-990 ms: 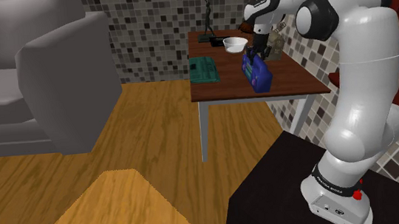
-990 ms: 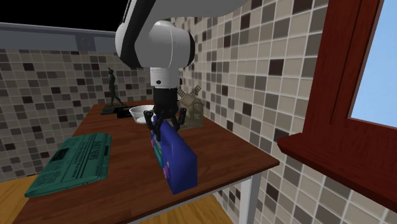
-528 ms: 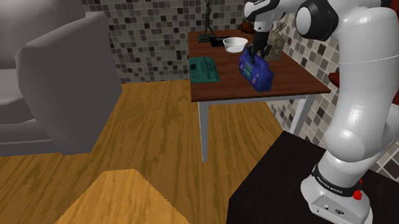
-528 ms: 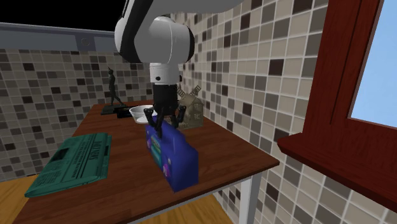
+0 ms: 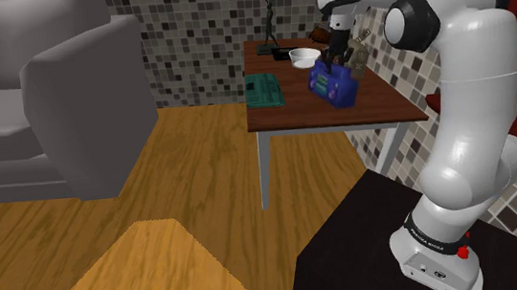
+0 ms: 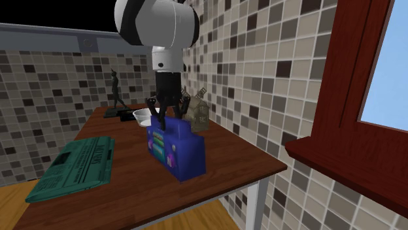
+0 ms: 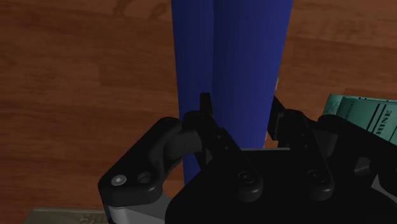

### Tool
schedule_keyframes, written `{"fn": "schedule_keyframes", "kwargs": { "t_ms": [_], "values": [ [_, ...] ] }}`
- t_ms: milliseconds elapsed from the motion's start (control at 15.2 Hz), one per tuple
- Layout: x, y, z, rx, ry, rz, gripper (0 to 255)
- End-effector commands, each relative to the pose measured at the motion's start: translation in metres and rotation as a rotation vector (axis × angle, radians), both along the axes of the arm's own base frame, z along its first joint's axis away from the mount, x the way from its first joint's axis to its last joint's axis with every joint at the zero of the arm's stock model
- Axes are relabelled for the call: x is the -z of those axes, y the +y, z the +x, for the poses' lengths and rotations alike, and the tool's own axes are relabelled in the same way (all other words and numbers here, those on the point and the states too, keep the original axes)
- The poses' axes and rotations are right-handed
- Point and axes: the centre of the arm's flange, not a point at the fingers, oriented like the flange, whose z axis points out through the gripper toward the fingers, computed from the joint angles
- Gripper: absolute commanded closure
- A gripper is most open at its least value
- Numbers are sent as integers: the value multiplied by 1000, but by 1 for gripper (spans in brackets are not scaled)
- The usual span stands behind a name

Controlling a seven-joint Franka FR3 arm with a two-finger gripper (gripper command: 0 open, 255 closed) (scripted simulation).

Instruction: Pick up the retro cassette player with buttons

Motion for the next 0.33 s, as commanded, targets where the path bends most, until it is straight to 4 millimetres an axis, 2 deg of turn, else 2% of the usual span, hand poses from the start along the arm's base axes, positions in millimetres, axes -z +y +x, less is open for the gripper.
{"fn": "schedule_keyframes", "kwargs": {
  "t_ms": [0,132,264],
  "values": [
    [-13,0,-1,0,-4,-2,255],
    [-23,0,-1,0,-4,-2,255],
    [-24,0,-1,0,-4,-2,255]
  ]
}}
